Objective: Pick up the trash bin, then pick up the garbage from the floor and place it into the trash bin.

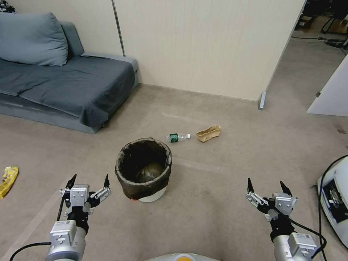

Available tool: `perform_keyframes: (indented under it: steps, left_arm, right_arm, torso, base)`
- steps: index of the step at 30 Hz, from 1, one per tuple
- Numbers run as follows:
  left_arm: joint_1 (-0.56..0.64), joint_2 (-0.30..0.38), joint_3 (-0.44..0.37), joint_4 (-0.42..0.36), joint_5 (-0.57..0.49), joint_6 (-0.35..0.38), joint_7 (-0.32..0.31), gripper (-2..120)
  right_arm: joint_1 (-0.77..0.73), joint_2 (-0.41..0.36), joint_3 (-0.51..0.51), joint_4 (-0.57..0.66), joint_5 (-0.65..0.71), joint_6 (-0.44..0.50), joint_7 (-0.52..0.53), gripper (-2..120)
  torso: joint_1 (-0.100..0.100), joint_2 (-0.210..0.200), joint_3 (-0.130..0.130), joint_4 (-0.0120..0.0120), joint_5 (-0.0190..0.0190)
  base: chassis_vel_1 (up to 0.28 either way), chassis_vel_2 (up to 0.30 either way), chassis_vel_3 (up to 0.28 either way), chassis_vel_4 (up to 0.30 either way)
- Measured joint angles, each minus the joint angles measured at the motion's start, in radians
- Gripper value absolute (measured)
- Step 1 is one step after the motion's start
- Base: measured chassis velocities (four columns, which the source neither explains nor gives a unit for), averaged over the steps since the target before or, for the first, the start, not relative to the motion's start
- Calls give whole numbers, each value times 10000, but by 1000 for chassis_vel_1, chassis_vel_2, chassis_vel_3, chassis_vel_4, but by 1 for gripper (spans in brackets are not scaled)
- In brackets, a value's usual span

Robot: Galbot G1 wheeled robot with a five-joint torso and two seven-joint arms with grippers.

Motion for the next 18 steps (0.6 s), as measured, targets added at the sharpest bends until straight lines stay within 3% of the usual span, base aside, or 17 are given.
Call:
perform_keyframes:
  steps: [18]
  left_arm:
    - [-233, -18, 155, 113, 58, 213, 6, 100]
  right_arm:
    - [64, 0, -23, -46, 125, 123, 115, 100]
  torso:
    - [0, 0, 1, 1, 1]
  base:
    - [-97, 95, 85, -87]
